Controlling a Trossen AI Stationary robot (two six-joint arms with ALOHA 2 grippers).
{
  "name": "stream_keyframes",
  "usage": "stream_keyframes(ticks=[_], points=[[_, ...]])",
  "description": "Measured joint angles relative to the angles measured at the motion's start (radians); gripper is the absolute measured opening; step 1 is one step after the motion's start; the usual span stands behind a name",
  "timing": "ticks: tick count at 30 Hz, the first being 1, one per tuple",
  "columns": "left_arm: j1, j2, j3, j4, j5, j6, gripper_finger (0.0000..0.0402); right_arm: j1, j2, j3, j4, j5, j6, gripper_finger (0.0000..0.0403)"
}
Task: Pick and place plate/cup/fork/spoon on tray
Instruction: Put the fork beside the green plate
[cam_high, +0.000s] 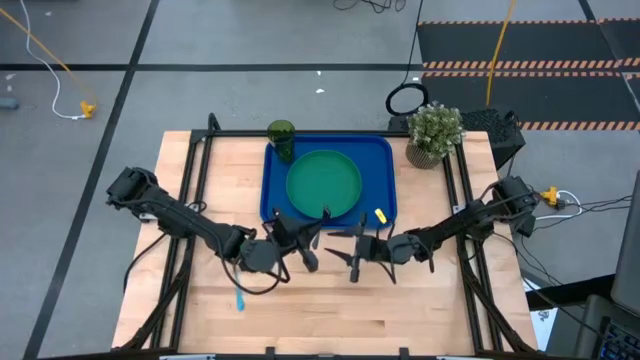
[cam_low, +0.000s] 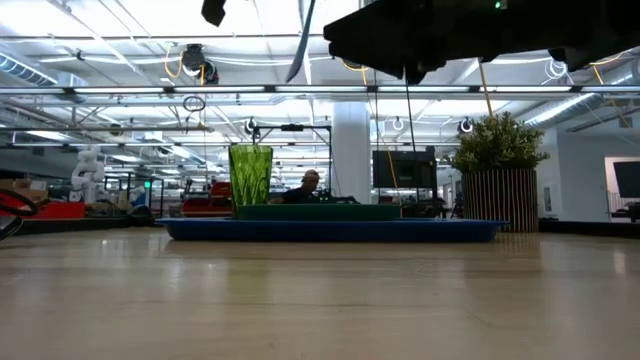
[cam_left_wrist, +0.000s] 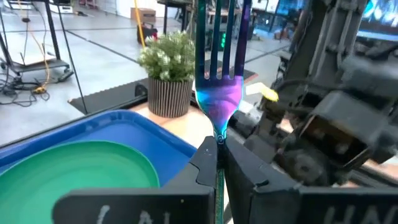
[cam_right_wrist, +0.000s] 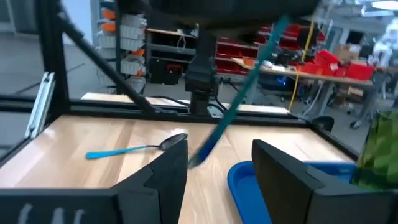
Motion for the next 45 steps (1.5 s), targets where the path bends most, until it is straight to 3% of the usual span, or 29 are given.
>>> stream_keyframes(ticks=[17,27,34,39,45], points=[[0.059,0.007,0.001,-0.008,-0.001,-0.009,0.0019,-0.103,0.000,0.000,-0.057,-0.084,0.137,0.0173],[0.102,0.113,0.000,0.148,0.031,0.017,0.0019,-0.119,0.000,0.000,-0.090,-0.113,0.157,0.0173],[0.102,0.116,0.000,0.175,0.027,0.048,0.0010,-0.121,0.000,0.000,-0.115,-0.109,0.162,0.0171],[0.096,0.116,0.000,0.227,0.026,0.075,0.0018,-0.125,0.000,0.000,-0.130,-0.107,0.159,0.0143],[0.096,0.116,0.000,0.221,0.025,0.082,0.0019,-0.132,0.000,0.000,-0.156,-0.108,0.159,0.0073]])
